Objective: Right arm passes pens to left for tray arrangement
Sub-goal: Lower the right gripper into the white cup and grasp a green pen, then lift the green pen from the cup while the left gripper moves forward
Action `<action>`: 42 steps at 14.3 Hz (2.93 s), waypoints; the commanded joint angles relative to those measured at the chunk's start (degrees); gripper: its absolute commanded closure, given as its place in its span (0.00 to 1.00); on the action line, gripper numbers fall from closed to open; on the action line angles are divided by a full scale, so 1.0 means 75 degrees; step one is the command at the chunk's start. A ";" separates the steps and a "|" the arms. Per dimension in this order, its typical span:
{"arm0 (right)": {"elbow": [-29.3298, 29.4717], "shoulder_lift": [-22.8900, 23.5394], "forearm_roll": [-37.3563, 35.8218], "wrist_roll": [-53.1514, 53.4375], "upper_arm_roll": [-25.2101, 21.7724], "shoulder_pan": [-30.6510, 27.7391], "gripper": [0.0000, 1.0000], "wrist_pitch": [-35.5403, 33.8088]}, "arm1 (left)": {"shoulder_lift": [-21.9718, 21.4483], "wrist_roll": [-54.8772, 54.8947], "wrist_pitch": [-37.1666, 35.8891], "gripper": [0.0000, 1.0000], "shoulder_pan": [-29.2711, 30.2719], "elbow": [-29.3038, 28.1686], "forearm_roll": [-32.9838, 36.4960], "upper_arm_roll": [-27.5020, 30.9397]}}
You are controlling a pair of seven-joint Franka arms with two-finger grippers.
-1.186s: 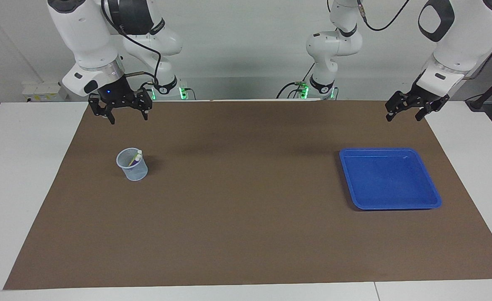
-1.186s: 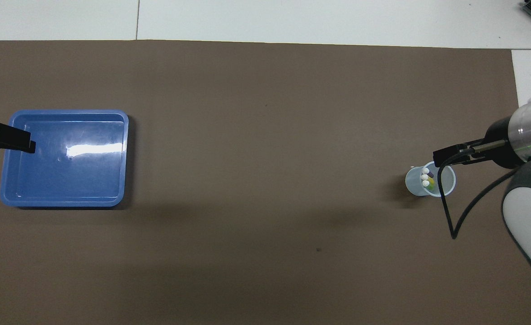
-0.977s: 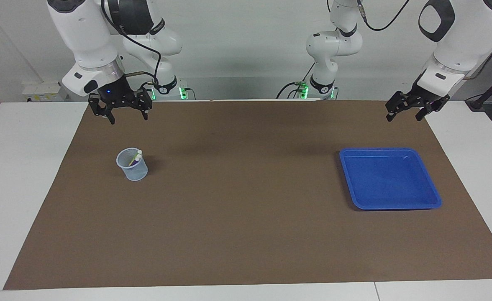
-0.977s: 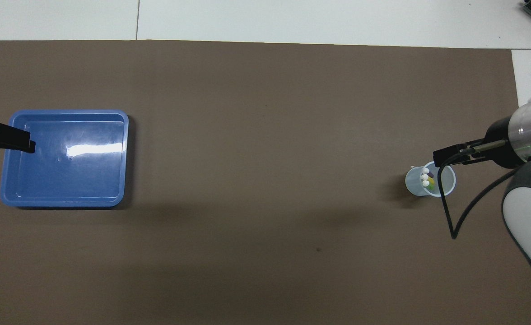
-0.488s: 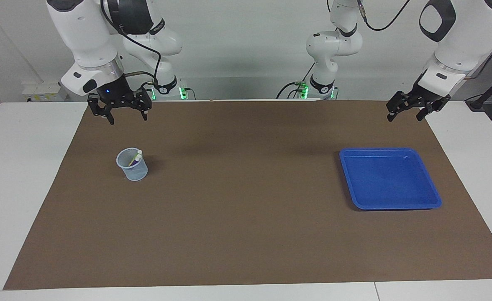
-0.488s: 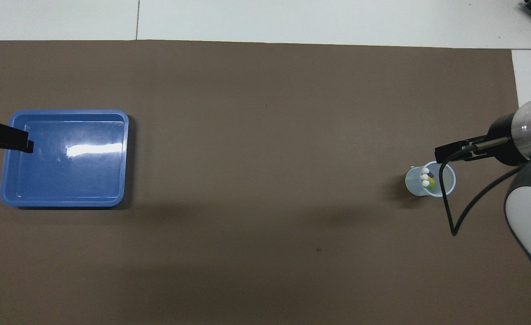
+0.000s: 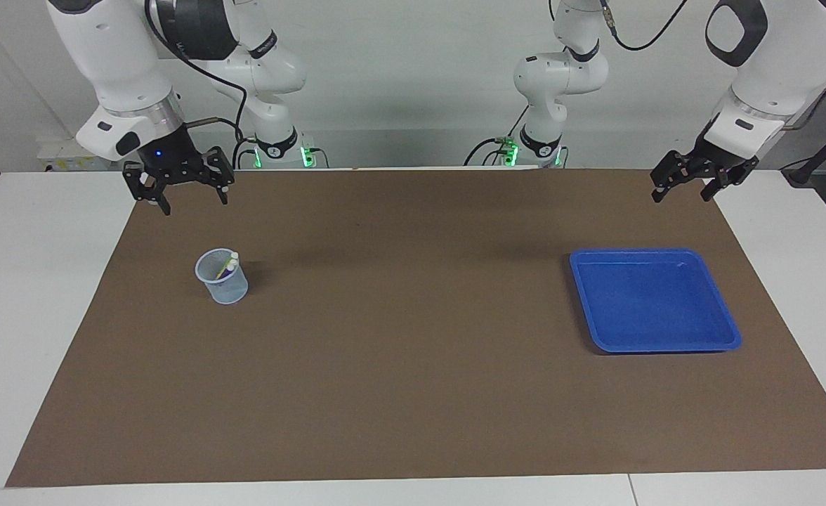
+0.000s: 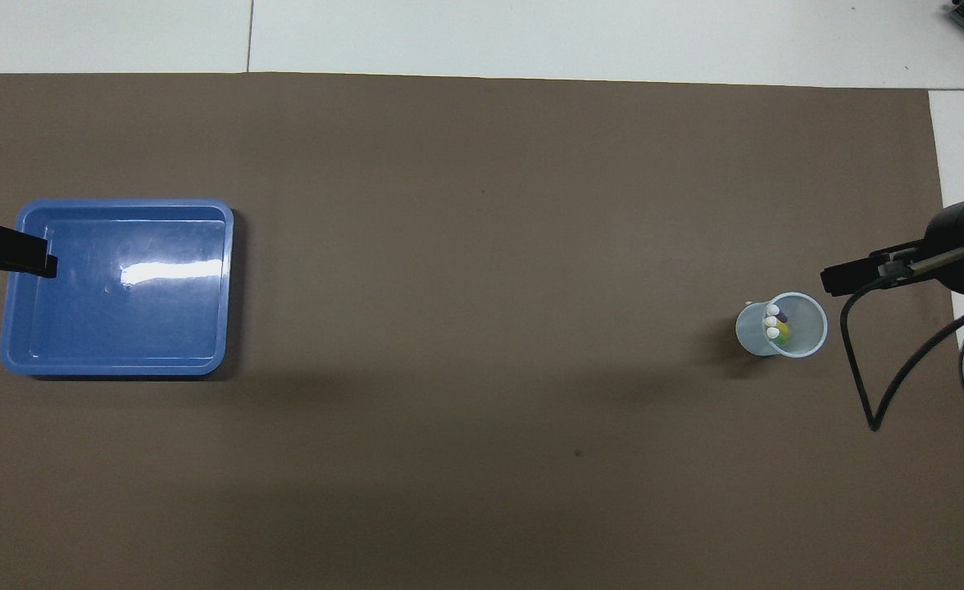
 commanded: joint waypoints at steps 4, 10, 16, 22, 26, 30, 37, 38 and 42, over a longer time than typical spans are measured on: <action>-0.1358 -0.0213 0.0229 -0.0165 0.0075 0.0086 0.00 0.1073 | -0.0216 -0.0026 -0.0085 0.00 -0.0046 -0.0116 0.0152 -0.0017; -0.2344 -0.0038 0.0229 -0.0165 0.0063 0.0110 0.00 0.1882 | -0.0298 -0.0003 -0.0074 0.00 -0.0093 -0.0139 0.0152 -0.0076; -0.2939 0.0233 0.0229 0.1240 0.0063 0.0040 0.11 0.1812 | -0.0638 0.0149 -0.0143 0.00 -0.0093 -0.0794 -0.0023 -0.0099; -0.3246 0.0396 0.0206 0.1956 0.0051 -0.0077 0.13 0.1964 | -0.0965 -0.0354 0.0370 0.00 -0.0386 -0.1567 -0.0129 -0.0111; -0.3246 0.0467 -0.0098 0.1862 0.0039 -0.0136 0.15 0.2221 | -0.1621 -0.1696 0.1726 0.00 -0.0923 -0.3029 -0.0726 -0.0111; -0.3246 0.0595 -0.0228 0.1780 0.0051 -0.0136 0.27 0.2362 | -0.2032 -0.2743 0.2410 0.00 -0.1136 -0.3901 -0.1614 -0.0111; -0.3258 0.0607 -0.0333 0.1313 0.0039 -0.0241 0.44 0.2515 | -0.2466 -0.5332 0.3605 0.00 -0.1370 -0.4896 -0.2987 -0.0123; -0.3258 0.0607 -0.0345 0.1196 0.0039 -0.0253 0.46 0.2503 | -0.2478 -0.5590 0.3676 0.00 -0.1382 -0.4909 -0.3069 -0.0123; -0.3258 0.0596 -0.0450 0.1030 0.0039 -0.0382 0.57 0.2398 | -0.2513 -0.7135 0.4809 0.00 -0.1826 -0.5306 -0.3632 -0.0123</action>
